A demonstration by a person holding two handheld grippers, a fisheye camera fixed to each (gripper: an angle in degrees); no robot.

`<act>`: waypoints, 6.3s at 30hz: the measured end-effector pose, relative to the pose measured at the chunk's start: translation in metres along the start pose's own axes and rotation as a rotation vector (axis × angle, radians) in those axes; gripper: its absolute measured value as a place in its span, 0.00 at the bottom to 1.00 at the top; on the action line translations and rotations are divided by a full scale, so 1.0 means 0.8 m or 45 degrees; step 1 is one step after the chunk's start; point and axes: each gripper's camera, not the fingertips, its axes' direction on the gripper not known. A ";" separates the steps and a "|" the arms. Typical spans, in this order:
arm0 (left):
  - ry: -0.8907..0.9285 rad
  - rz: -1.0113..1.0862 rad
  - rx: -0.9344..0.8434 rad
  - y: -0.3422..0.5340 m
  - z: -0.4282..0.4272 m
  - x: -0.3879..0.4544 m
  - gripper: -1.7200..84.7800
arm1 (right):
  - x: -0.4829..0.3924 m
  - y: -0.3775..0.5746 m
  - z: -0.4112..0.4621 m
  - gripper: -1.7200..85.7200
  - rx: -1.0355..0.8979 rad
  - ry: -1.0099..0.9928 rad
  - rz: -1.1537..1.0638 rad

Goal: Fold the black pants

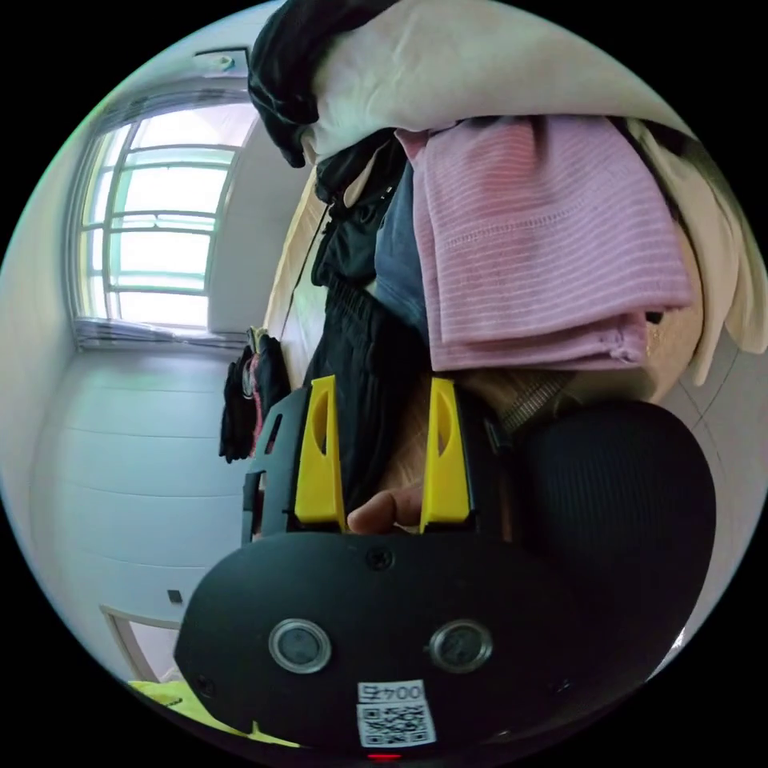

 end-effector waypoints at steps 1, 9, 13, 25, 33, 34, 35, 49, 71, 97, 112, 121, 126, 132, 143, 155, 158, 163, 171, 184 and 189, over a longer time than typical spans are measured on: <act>-0.001 0.000 0.000 0.000 0.001 0.001 0.02 | -0.005 -0.006 0.005 0.19 -0.009 0.069 -0.029; 0.024 -0.016 0.020 0.006 0.015 0.002 0.02 | 0.012 -0.043 0.010 0.17 0.011 -0.005 0.049; 0.030 -0.025 0.024 0.010 0.025 0.001 0.02 | 0.017 -0.062 0.013 0.17 -0.040 -0.083 0.031; 0.047 -0.033 0.013 0.027 0.073 -0.016 0.02 | 0.009 -0.070 0.035 0.13 -0.130 -0.067 -0.031; 0.218 -0.166 -0.081 0.022 0.107 -0.074 0.02 | -0.062 -0.039 0.031 0.11 -0.035 0.064 -0.187; 0.248 -0.194 -0.048 0.020 0.103 -0.078 0.02 | -0.084 -0.034 0.031 0.11 -0.041 0.098 -0.259; 0.307 -0.240 0.031 0.014 0.094 -0.080 0.02 | -0.095 -0.032 0.032 0.11 -0.045 0.117 -0.292; 0.577 -0.248 0.054 0.011 0.204 -0.039 0.02 | -0.303 0.061 0.064 0.11 -0.122 0.295 -0.789; 1.549 -1.471 0.135 0.410 0.478 -0.474 0.02 | -0.388 0.557 0.348 0.09 -0.395 0.501 -2.094; 0.946 -0.985 0.128 0.337 0.369 -0.422 0.13 | -0.134 0.323 0.147 0.01 -0.426 0.309 -0.861; 0.131 -0.537 0.171 0.180 0.175 -0.259 0.02 | -0.140 0.361 0.193 0.12 -0.337 0.308 -1.239; 0.020 -0.297 -0.054 0.061 0.224 -0.121 0.02 | -0.166 0.390 0.244 0.12 -0.218 0.589 -1.648; -0.002 -0.278 -0.029 0.042 0.214 -0.100 0.02 | -0.157 0.384 0.255 0.03 -0.222 0.545 -1.658; -0.022 -0.212 -0.008 0.023 0.202 -0.084 0.02 | -0.139 0.367 0.235 0.03 -0.324 0.470 -1.653; -0.311 -0.194 -0.122 0.021 0.158 -0.064 0.02 | -0.097 0.233 0.206 0.13 -0.457 -0.022 -0.998; -0.044 0.143 0.142 0.058 0.189 -0.149 0.02 | -0.057 0.136 0.179 0.03 -0.266 -0.050 -0.691; 0.121 0.074 0.125 0.063 0.189 -0.199 0.03 | -0.068 0.134 0.185 0.03 -0.293 -0.043 -0.753; 0.084 -0.246 0.225 0.105 0.144 -0.265 0.03 | -0.101 0.123 0.204 0.12 -0.369 0.004 -0.911; 0.277 -0.905 0.163 0.232 0.218 -0.395 0.03 | -0.149 0.015 0.300 0.12 -0.676 0.002 -0.718; 0.492 -0.932 0.061 0.256 0.291 -0.477 0.02 | -0.154 -0.006 0.350 0.07 -0.821 -0.101 -0.728; 0.418 -0.836 -0.083 0.219 0.286 -0.476 0.02 | -0.105 0.072 0.289 0.07 -0.616 -0.146 -0.582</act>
